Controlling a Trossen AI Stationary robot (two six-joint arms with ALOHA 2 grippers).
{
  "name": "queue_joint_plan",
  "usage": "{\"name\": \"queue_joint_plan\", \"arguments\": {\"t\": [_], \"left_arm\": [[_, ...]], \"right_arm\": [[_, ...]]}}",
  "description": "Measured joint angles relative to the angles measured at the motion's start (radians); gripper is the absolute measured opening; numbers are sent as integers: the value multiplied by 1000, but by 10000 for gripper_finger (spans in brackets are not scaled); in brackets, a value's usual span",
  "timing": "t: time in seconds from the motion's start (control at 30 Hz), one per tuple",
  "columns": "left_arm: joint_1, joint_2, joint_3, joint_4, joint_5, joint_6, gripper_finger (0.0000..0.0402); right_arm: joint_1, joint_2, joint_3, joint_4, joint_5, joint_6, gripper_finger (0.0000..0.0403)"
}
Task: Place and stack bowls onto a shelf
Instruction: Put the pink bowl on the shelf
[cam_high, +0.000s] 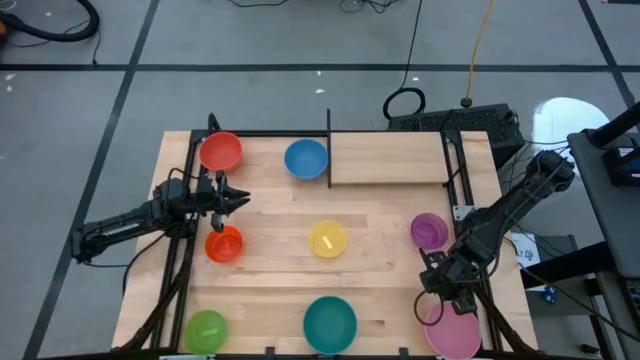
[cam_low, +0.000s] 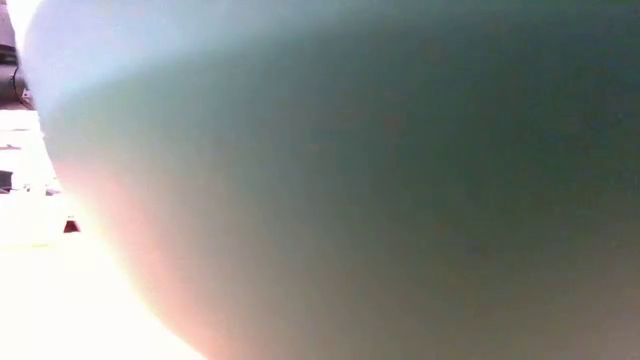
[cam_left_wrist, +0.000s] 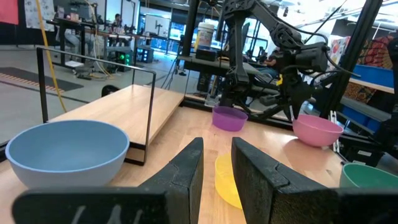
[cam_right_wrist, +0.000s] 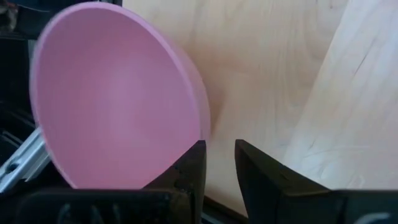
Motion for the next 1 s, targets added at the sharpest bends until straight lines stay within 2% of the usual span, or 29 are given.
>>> {"name": "queue_joint_plan", "arguments": {"t": [0.27, 0.7, 0.87, 1.0], "left_arm": [[0, 0, 0, 0, 0, 0, 88], [0, 0, 0, 0, 0, 0, 88], [0, 0, 0, 0, 0, 0, 88], [0, 0, 0, 0, 0, 0, 88]], "right_arm": [[-1, -21, 0, 28, -7, 51, 77], [-1, 9, -19, 65, -27, 38, 77], [-1, 25, -93, 229, -74, 78, 77], [-1, 28, -163, 389, -71, 123, 77]]}}
